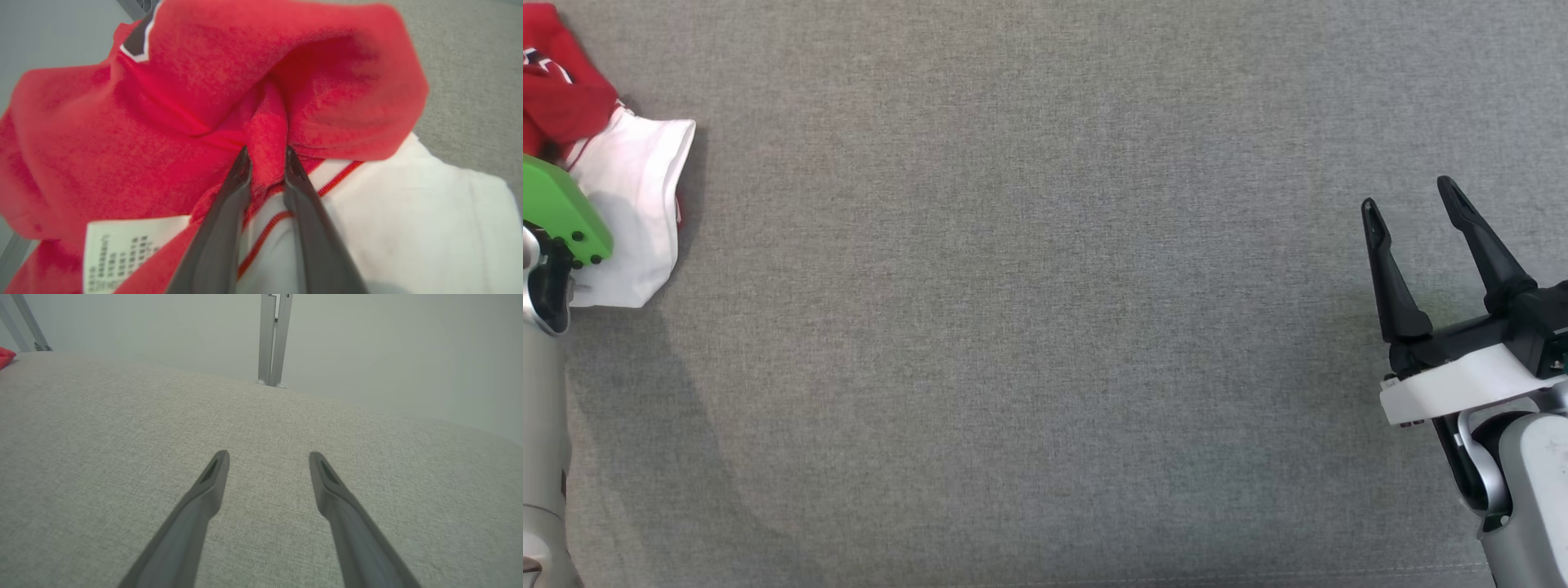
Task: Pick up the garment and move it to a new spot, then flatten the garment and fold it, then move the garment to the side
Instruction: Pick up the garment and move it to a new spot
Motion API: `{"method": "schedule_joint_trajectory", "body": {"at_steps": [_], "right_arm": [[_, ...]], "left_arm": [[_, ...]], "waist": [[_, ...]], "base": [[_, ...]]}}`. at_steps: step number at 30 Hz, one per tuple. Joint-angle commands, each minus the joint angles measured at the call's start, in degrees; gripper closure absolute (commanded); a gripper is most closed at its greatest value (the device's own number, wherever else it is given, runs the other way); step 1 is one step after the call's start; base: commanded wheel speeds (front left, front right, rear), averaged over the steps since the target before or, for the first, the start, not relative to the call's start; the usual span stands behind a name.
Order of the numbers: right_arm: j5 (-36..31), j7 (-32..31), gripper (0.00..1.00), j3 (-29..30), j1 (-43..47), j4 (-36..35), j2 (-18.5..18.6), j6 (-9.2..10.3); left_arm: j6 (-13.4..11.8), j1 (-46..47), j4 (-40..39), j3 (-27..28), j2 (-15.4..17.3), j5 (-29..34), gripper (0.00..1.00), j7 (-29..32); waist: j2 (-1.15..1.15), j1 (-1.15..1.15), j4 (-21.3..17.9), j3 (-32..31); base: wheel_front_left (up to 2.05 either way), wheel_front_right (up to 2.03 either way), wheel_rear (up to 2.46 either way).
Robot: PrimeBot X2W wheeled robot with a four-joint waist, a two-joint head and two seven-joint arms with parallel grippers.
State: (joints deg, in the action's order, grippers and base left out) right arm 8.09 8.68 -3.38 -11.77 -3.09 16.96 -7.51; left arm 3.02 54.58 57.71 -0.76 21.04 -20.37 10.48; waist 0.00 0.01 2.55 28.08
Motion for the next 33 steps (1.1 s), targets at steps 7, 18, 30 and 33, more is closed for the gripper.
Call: {"method": "schedule_joint_trajectory", "body": {"at_steps": [7, 18, 30, 33], "right_arm": [[0.5, 0.7, 0.00, -0.4, 0.9, 1.4, -1.0, 0.03], [0.4, 2.4, 0.00, -1.9, 2.1, 5.5, -4.2, 0.04], [0.6, 4.7, 0.00, -2.9, 1.4, 9.5, -8.2, 0.04], [0.9, 5.3, 0.00, -3.1, 0.9, 10.7, -9.1, 0.04]], "left_arm": [[-0.3, 1.6, -1.6, -1.2, 1.1, 1.7, 1.00, -10.0], [0.0, 7.7, -11.6, -6.3, 2.8, 7.1, 1.00, -18.0], [1.8, 15.2, -32.9, -13.3, -1.0, 9.2, 1.00, -11.5], [2.3, 16.1, -35.8, -15.4, -2.8, 9.1, 1.00, -10.0]], "waist": [[0.00, -0.01, 0.2, -2.6], [0.00, -0.01, -0.2, -10.4], [0.00, -0.01, -8.0, -14.2], [0.00, -0.01, -11.4, -14.3]], "base": [[0.00, 0.00, 0.00], [0.00, 0.00, 0.00], [0.00, 0.00, 0.00], [0.00, 0.00, 0.00]]}}
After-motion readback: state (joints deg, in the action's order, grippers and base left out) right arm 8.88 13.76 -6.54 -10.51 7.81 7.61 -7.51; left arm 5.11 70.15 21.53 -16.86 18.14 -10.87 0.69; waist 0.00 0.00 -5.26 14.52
